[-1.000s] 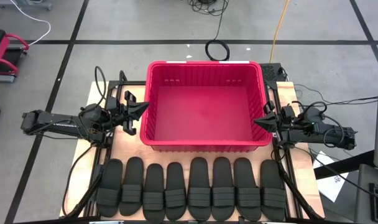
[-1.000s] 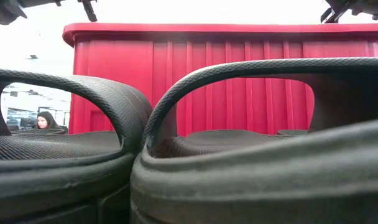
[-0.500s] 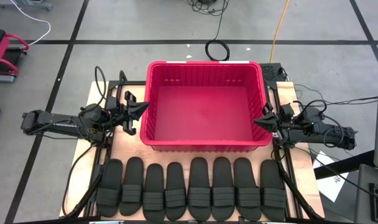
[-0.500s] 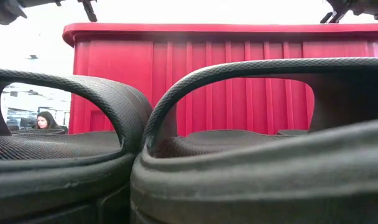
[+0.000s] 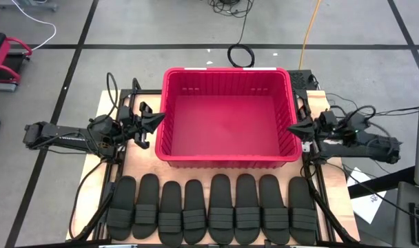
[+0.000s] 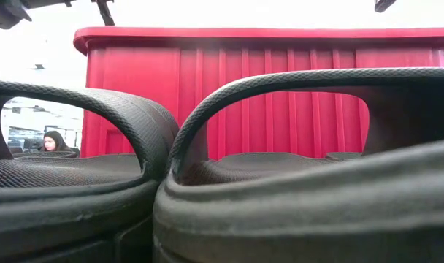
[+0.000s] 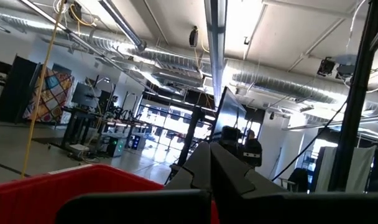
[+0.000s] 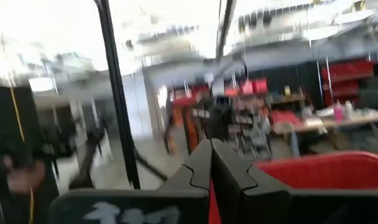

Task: Pick and place slides into bin
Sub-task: Put the black slide into the red bin

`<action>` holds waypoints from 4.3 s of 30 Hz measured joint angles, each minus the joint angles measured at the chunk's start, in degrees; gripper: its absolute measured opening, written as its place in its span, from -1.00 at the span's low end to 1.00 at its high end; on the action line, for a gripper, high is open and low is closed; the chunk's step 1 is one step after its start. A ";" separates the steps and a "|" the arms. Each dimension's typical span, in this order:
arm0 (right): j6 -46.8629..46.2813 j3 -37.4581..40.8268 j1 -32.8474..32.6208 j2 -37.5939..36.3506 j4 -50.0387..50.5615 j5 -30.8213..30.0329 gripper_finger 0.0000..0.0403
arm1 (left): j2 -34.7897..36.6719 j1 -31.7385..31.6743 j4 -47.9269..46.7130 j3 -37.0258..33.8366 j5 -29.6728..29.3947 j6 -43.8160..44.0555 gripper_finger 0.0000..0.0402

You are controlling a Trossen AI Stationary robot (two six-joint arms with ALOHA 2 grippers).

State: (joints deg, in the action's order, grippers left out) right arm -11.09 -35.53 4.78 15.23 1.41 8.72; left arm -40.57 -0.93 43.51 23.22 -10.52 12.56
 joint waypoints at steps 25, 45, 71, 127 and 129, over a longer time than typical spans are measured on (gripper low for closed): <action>-17.10 -30.53 -8.85 27.97 54.19 33.36 -1.00 | 0.02 0.00 -8.06 0.00 -2.57 -0.84 -1.00; -19.35 -20.84 -39.47 33.90 59.40 22.31 -1.00 | 0.02 -0.17 -13.36 0.00 -2.98 2.80 -1.00; -39.79 6.28 -43.81 33.04 27.07 27.39 0.07 | 0.02 -0.17 -15.48 0.00 -3.07 2.73 -1.00; -55.81 19.69 -58.21 45.85 -18.30 17.37 -0.93 | 0.03 -0.16 -16.88 0.00 -3.09 2.64 -1.00; -56.15 19.65 -58.21 44.89 -18.25 17.51 -0.95 | 0.03 -0.17 -16.88 0.00 -3.09 2.64 -1.00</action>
State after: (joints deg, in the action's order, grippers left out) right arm -67.23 -15.88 -53.43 60.12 -16.84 26.23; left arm -40.55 -1.10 26.63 23.22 -13.61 15.20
